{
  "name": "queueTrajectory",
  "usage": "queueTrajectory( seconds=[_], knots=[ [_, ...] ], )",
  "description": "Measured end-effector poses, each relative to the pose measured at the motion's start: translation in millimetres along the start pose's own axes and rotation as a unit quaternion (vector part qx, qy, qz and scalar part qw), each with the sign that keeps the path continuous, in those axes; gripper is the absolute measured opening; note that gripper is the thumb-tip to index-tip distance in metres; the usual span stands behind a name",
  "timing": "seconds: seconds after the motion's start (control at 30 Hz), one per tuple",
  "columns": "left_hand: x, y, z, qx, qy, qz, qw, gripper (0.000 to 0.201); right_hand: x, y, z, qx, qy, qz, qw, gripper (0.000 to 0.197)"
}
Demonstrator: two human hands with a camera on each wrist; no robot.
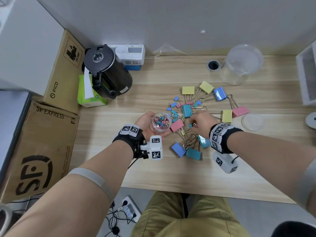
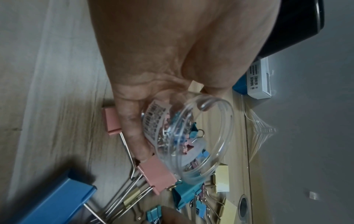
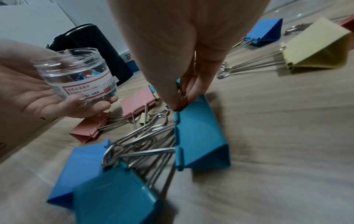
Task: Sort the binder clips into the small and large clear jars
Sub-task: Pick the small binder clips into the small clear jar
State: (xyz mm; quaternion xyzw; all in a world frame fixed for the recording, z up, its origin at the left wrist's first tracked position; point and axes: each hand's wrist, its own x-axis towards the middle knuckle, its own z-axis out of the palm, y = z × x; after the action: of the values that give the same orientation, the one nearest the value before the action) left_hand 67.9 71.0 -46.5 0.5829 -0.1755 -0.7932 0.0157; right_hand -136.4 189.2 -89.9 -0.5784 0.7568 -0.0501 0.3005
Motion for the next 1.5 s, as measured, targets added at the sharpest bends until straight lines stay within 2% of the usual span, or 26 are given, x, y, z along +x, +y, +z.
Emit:
queueTrajectory(
  seconds=[0.13,0.27,0.4,0.53,0.6,0.7,0.8,0.87,0.97,1.07,1.13,1.27,1.5],
  knots=[
    [-5,1,3,-0.007,-0.009,0.0,1.0,0.038,-3,2,-7,0.018,0.011,0.016,1.0,0.021],
    [-7,1,8,-0.007,-0.001,0.006,1.0,0.038,-5,-15,-25,0.143,0.048,0.025,0.988,0.017],
    [-13,0,21,-0.011,-0.008,0.006,1.0,0.041,1,-42,-46,0.247,0.068,-0.014,0.966,0.019],
    [-16,-2,32,-0.036,-0.029,0.004,0.999,0.037,6,-68,-51,0.241,0.044,-0.077,0.967,0.016],
    [-12,-3,33,-0.04,-0.015,0.006,0.999,0.038,7,-76,-49,0.228,0.037,-0.09,0.969,0.017],
    [-7,-5,31,-0.039,-0.002,0.011,0.999,0.039,7,-77,-43,0.249,0.026,-0.088,0.964,0.015],
    [-5,-6,24,-0.024,-0.004,0.01,1.0,0.038,6,-69,-41,0.294,0.068,-0.076,0.95,0.012],
    [-4,-6,18,-0.016,0.004,0.002,1.0,0.035,6,-58,-42,0.319,0.095,-0.038,0.942,0.011],
    [-1,-8,10,-0.041,0.003,-0.009,0.999,0.042,7,-36,-40,0.229,0.076,0.012,0.97,0.01],
    [1,-8,4,-0.032,0.008,-0.019,0.999,0.041,2,-21,-34,0.066,-0.03,0.022,0.997,0.012],
    [2,-8,1,-0.031,0.011,-0.018,0.999,0.042,-2,-17,-28,0.012,-0.066,0.021,0.998,0.014],
    [3,-10,-5,-0.028,0.009,-0.014,0.999,0.043,-2,-17,-12,-0.034,-0.093,0.016,0.995,0.015],
    [1,-11,-7,-0.017,0.001,0.002,1.0,0.038,1,-18,2,-0.093,-0.095,0.014,0.991,0.019]
  ],
)
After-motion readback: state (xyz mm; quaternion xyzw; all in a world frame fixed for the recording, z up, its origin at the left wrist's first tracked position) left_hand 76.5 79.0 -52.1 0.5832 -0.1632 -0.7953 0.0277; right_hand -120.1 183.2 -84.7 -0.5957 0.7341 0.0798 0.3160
